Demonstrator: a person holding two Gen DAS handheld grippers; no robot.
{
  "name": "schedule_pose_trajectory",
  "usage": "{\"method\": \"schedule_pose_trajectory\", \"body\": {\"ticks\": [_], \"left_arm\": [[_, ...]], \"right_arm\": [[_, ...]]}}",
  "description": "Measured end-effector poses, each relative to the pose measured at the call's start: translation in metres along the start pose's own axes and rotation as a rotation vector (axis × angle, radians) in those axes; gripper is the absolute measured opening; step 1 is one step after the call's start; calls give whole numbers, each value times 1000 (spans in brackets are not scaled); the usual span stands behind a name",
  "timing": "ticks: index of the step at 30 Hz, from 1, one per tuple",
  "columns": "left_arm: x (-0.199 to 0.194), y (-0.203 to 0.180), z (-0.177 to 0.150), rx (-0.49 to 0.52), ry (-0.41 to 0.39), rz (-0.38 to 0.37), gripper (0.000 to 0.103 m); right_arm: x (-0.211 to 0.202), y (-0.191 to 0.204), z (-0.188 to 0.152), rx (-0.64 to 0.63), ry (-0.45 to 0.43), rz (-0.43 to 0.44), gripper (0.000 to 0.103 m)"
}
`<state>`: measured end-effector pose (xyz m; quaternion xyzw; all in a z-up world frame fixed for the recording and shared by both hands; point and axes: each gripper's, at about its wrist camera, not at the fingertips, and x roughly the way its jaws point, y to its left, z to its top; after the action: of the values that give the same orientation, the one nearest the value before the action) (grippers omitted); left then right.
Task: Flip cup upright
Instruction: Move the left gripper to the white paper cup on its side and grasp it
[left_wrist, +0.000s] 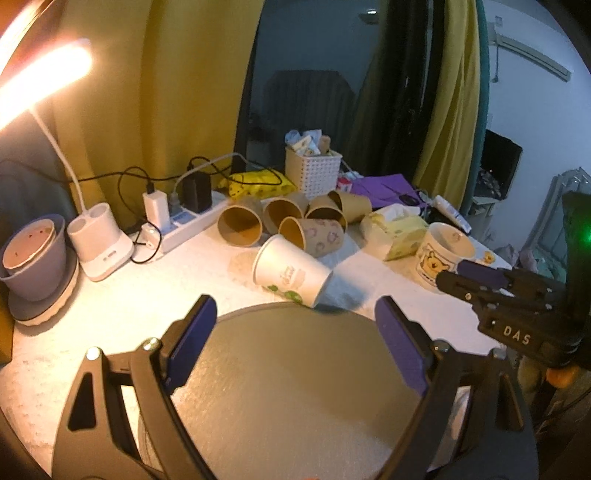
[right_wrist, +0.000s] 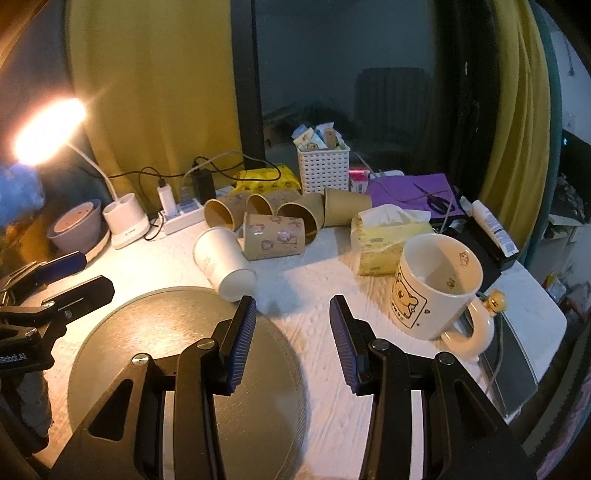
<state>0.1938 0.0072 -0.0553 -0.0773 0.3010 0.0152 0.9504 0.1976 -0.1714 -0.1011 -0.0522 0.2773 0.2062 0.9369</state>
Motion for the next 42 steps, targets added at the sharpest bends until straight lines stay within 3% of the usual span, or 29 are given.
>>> {"method": "schedule_pose_trajectory", "body": {"ticks": [21, 27, 32, 42], "left_arm": [[117, -8, 28, -136, 155, 19, 89], [150, 4, 32, -255, 217, 23, 89], [166, 15, 24, -343, 267, 17, 88], [182, 11, 18, -354, 303, -24, 88]], "right_arm": [[89, -46, 21, 11, 45, 47, 44], [104, -53, 26, 19, 42, 65, 44], [111, -58, 30, 20, 36, 78, 44], [117, -58, 33, 14, 36, 93, 44]]}}
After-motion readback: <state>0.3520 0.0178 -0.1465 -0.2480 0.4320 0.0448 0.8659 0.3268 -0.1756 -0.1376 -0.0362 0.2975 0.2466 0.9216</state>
